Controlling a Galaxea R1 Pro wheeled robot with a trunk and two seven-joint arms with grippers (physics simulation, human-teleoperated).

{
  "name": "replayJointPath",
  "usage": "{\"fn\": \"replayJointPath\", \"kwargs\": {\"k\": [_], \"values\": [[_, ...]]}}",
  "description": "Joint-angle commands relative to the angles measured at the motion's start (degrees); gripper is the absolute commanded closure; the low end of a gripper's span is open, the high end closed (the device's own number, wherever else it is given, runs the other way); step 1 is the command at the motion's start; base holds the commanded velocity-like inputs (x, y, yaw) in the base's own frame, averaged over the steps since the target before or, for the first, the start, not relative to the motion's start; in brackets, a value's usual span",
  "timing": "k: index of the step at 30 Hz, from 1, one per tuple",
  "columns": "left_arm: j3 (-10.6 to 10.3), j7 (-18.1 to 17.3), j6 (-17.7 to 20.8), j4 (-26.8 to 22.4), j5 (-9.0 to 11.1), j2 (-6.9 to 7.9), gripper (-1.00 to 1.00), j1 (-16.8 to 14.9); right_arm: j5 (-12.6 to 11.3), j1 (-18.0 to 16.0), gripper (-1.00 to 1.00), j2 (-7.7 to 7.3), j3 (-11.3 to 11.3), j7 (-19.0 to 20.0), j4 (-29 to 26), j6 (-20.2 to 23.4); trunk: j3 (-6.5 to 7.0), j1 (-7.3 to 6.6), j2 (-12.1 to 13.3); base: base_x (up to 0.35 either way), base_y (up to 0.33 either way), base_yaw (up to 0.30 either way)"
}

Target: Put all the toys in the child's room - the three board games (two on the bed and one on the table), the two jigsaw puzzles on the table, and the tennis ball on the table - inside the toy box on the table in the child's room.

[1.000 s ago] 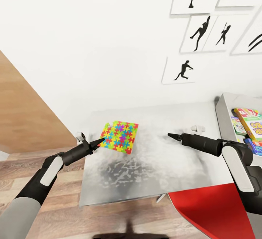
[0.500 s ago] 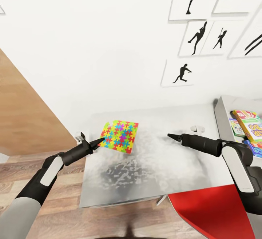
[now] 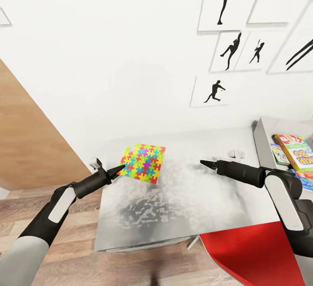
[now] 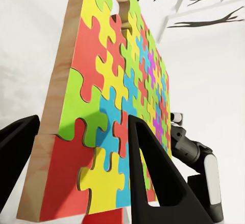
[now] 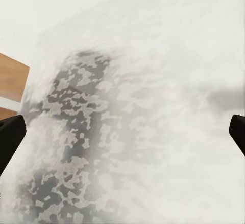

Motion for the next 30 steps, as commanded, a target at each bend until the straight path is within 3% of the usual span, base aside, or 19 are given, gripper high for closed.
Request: {"fn": "replayJointPath", "kwargs": {"k": [1,30], "values": [[-0.1,0.1,0.3,0.0,0.4,0.06,1.0,0.0,0.6,-0.1,-1.0,0.02,0.0,0.6,0.0,0.2,0.01,0.03,-0.1,0.0,0.0,-0.057],[0.0,0.2,0.2,0.0,0.4,-0.02,1.0,0.0,0.5,0.0,-1.0,0.32,0.1,0.8,0.0,0.2,2.78,0.03,-0.1,0.0,0.0,-0.064]]}}
